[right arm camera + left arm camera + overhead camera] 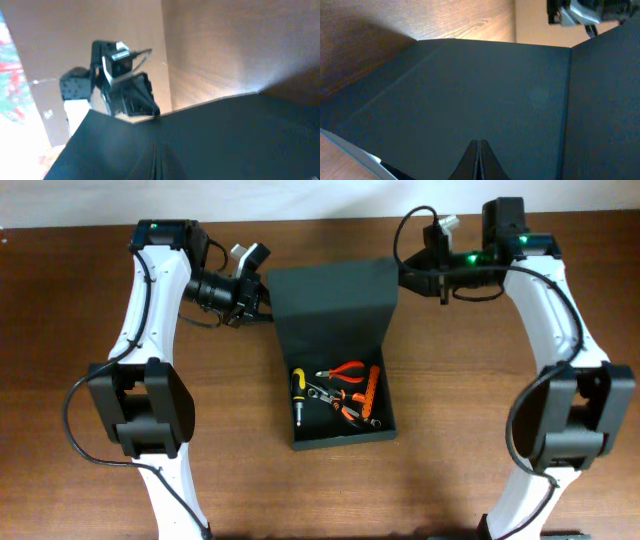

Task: Pack container
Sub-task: 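Swing the lid down over the box with both grippers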

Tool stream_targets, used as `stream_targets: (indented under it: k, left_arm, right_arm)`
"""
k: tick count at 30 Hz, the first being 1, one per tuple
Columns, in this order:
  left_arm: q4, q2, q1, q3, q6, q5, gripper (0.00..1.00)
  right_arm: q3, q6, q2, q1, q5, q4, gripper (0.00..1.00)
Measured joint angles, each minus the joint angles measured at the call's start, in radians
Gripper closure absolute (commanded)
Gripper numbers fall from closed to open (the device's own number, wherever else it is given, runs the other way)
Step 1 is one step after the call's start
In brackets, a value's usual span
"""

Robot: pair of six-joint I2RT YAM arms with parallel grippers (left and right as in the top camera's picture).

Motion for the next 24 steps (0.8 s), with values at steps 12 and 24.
stream_targets:
  k: [12,24]
  left_arm:
    - [0.000,-0.164,-0.081,0.000,-0.005,0.000,0.98]
    - [-0.001,-0.257,-0.148,0.000,-0.068,-0.179,0.98]
  right_arm:
    - [0.003,-0.225,-0.122,0.000,0.214,-0.323,0.96]
    - [0.007,-0.345,-0.146,0.000,0.362,-0.446,0.96]
